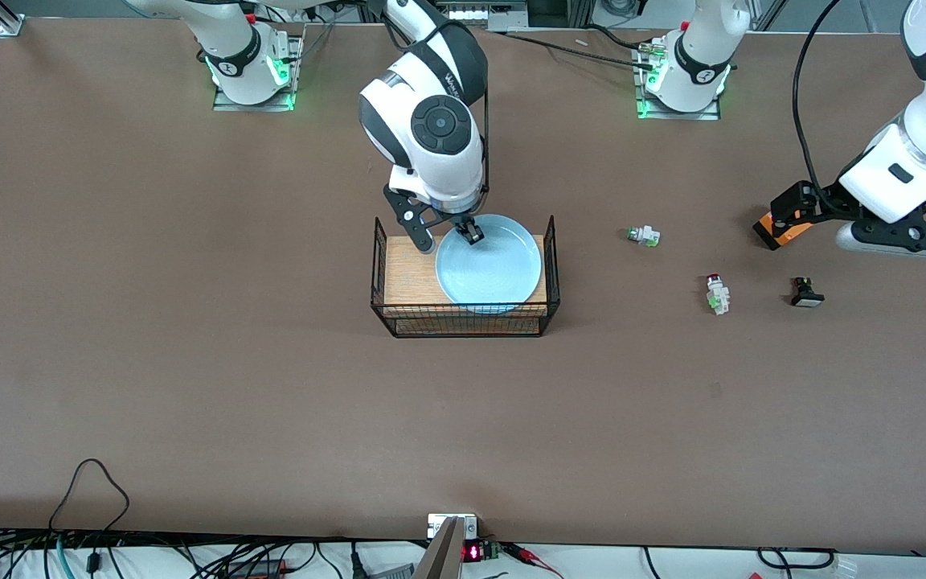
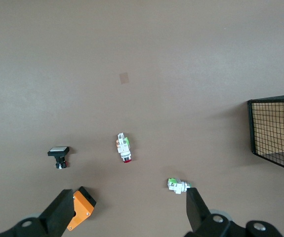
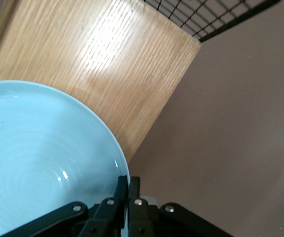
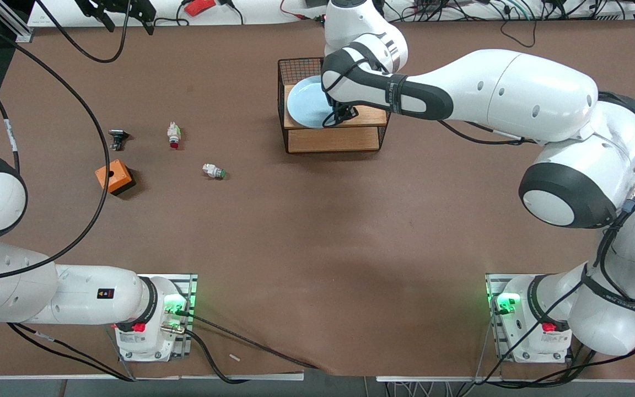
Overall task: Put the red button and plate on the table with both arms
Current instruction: 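Lift the blue plate out of the basket with the right gripper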
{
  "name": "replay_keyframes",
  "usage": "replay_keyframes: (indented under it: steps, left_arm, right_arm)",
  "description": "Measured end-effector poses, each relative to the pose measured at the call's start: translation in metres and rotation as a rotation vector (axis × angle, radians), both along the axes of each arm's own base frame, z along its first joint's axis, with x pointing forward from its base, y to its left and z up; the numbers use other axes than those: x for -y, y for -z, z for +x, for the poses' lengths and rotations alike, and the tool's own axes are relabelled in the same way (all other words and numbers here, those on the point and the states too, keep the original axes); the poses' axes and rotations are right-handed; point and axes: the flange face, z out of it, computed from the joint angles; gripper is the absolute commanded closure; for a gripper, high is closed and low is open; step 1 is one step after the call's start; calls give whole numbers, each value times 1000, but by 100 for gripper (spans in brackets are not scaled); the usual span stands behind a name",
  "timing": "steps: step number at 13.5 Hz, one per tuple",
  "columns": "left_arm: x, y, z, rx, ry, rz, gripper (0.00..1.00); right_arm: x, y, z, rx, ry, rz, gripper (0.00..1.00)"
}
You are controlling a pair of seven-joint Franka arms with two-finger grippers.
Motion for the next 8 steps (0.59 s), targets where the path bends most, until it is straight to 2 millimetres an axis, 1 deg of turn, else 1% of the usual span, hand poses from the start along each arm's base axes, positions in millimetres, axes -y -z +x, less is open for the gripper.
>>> replay_keyframes:
  steps: [1, 3, 5, 8]
  left_arm:
    - [-3, 0, 0, 0, -6, -4, 0]
    - [-7, 3, 0, -19, -15, -6, 0]
    - [-6, 4, -3, -40, -11, -5, 0]
    - [-5, 5, -5, -54, -10, -4, 0]
  right_arm:
    - [2, -6, 0, -6, 0, -8, 100]
    - [12, -26, 3, -12, 9, -11, 100]
    - [23, -45, 4, -24, 18, -21, 100]
    - [31, -64, -2, -46, 19, -31, 100]
